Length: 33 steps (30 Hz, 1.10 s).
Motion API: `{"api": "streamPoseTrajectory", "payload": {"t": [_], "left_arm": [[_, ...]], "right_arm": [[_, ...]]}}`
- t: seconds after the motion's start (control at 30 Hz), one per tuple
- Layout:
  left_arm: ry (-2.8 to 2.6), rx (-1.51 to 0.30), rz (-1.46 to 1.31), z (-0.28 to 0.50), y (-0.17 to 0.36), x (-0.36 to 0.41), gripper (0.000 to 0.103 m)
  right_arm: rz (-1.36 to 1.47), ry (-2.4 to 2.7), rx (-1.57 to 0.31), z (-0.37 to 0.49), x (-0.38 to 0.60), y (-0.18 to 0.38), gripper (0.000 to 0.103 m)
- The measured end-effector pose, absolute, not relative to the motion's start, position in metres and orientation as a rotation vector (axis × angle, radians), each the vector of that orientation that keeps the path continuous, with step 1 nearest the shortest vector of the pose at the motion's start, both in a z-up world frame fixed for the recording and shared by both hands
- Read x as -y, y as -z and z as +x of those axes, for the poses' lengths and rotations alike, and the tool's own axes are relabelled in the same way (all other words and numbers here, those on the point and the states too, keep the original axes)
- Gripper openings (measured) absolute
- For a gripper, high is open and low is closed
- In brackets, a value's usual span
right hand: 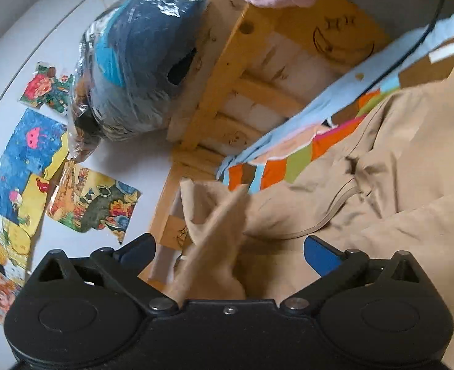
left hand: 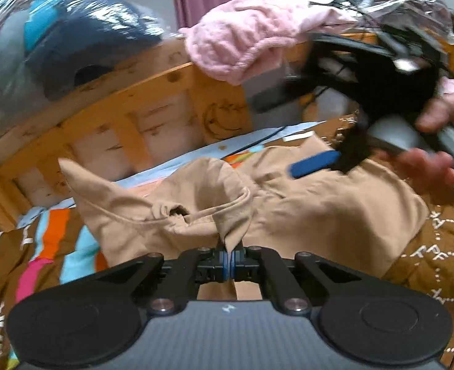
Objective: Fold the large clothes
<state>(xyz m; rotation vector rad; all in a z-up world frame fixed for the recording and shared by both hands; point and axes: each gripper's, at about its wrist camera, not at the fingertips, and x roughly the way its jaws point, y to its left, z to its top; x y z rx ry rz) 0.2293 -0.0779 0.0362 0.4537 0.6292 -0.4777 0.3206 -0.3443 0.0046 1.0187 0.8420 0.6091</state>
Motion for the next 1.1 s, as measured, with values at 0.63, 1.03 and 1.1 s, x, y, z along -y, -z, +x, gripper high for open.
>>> {"api": "streamPoseTrajectory", "payload": {"t": [0.63, 1.03, 1.1], "left_arm": [[0.733, -0.519, 0.421, 0.215, -0.025, 0.159, 0.0], [0.835, -0.556, 0.422, 0.205, -0.008, 0.195, 0.0], [0.845, -0.56, 0.417, 0.205, -0.006, 0.198, 0.0]], "right_arm": [[0.613, -0.482, -0.934, 0.358, 0.369, -0.044, 0.018], [0.525, -0.389, -0.878, 0.314, 0.419, -0.037, 0.014], [0.523, -0.376, -0.881, 0.31, 0.422, -0.034, 0.014]]}}
